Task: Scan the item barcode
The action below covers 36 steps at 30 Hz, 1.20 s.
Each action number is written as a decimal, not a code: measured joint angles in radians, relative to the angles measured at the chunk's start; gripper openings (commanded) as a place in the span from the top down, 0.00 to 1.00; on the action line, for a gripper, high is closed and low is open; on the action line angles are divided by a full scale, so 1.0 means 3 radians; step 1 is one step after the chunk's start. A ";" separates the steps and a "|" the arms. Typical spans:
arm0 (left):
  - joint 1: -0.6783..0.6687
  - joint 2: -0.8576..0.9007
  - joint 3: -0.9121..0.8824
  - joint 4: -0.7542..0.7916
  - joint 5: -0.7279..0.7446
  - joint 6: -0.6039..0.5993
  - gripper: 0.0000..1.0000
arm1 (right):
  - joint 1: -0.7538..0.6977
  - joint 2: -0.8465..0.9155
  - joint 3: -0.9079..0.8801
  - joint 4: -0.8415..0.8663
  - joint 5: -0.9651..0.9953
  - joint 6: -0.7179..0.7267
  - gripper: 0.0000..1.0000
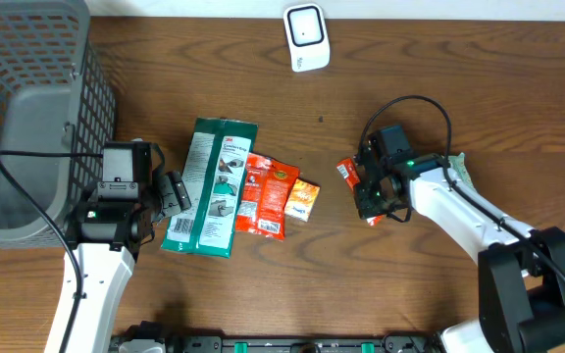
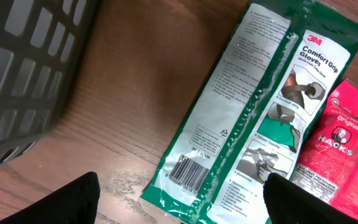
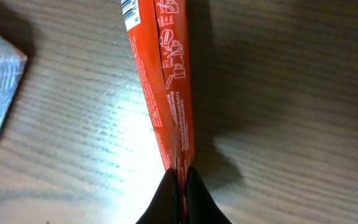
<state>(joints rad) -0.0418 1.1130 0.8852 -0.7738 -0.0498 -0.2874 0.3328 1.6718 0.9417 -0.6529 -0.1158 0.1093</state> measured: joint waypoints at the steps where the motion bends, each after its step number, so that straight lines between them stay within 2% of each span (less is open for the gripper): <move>1: 0.0000 0.0000 0.0000 0.0000 0.0000 0.0000 0.15 | 0.0000 -0.0022 0.0000 -0.0023 -0.0001 -0.0003 0.99; 11: 0.0000 0.0000 0.0000 0.0000 -0.0001 0.0000 0.15 | 0.0000 -0.0060 0.0148 -0.0183 0.0020 -0.0144 0.99; 18: 0.0000 0.0000 0.0000 0.0003 0.0000 0.0000 0.15 | 0.0000 -0.0061 0.0844 -0.0924 0.0298 -0.0177 0.99; 27: 0.0000 0.0000 0.0000 0.0005 -0.0001 0.0000 0.15 | 0.0000 -0.0060 0.2056 -0.1843 0.0506 -0.0161 0.99; 33: 0.0000 0.0001 0.0000 0.0004 -0.0001 0.0000 0.15 | -0.0037 0.0102 0.3311 -0.2571 0.0601 -0.0113 0.99; 36: 0.0000 0.0003 0.0000 -0.0001 0.0000 0.0000 0.15 | -0.0072 0.0504 0.4194 -0.3103 0.0628 -0.0112 0.99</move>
<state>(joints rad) -0.0418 1.1137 0.8852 -0.7742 -0.0498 -0.2874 0.3111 1.8229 2.1998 -1.5837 0.0727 0.0757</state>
